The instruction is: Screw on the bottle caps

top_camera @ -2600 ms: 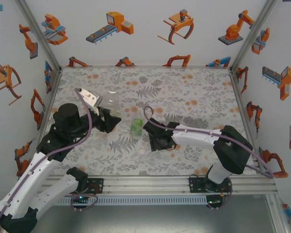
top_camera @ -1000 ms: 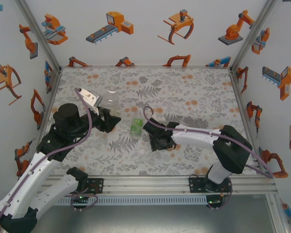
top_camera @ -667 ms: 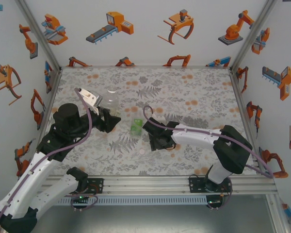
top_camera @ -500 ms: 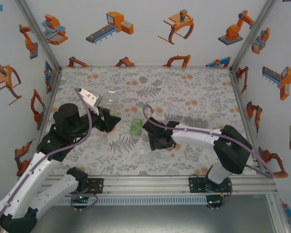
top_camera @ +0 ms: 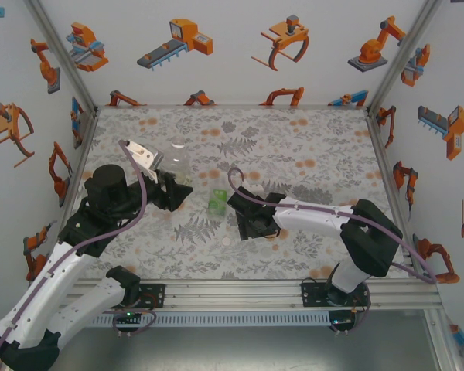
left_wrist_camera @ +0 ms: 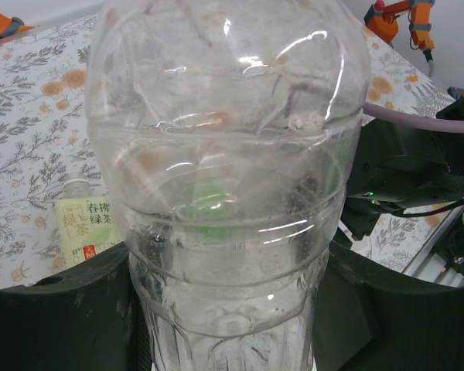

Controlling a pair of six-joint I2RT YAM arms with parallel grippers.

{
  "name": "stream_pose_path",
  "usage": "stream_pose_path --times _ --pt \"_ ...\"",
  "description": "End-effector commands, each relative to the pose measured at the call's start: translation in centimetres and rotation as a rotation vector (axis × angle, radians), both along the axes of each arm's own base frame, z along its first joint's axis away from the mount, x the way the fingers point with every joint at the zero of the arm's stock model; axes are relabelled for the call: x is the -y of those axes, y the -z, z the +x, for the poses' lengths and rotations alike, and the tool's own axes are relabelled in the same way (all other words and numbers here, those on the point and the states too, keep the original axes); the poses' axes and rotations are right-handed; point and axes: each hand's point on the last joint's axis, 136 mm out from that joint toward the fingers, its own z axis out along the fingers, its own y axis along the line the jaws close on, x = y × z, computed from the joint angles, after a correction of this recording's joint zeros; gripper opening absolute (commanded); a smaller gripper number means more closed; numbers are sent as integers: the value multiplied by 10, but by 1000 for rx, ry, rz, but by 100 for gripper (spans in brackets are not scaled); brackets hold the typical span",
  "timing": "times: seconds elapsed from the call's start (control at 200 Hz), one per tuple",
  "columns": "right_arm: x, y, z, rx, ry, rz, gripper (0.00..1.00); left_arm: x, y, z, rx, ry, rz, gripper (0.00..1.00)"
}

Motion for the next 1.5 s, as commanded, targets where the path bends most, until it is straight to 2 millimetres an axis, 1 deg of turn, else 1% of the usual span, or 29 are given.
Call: stream_pose_path --times 0.0,0.386,0.821,1.061,1.157,1.322,1.492 --pt "5 0 2 7 5 -34 57 -1 -6 -1 19 -7 -21 1" --pt "6 6 1 -3 9 -40 57 -4 -8 -2 26 -16 -22 1" --pt "8 6 0 -2 15 -39 57 -4 -6 -2 23 -16 -19 1" --pt "8 7 0 0 29 -31 57 -4 -9 -2 29 -16 -22 1" --pt "7 3 2 9 31 -20 57 -4 -9 -2 30 -16 -23 1" --pt "5 -13 5 39 34 21 55 -3 -10 -1 31 -14 -23 1" --pt "11 -13 5 38 47 23 54 -1 -10 0 27 -6 -26 1"
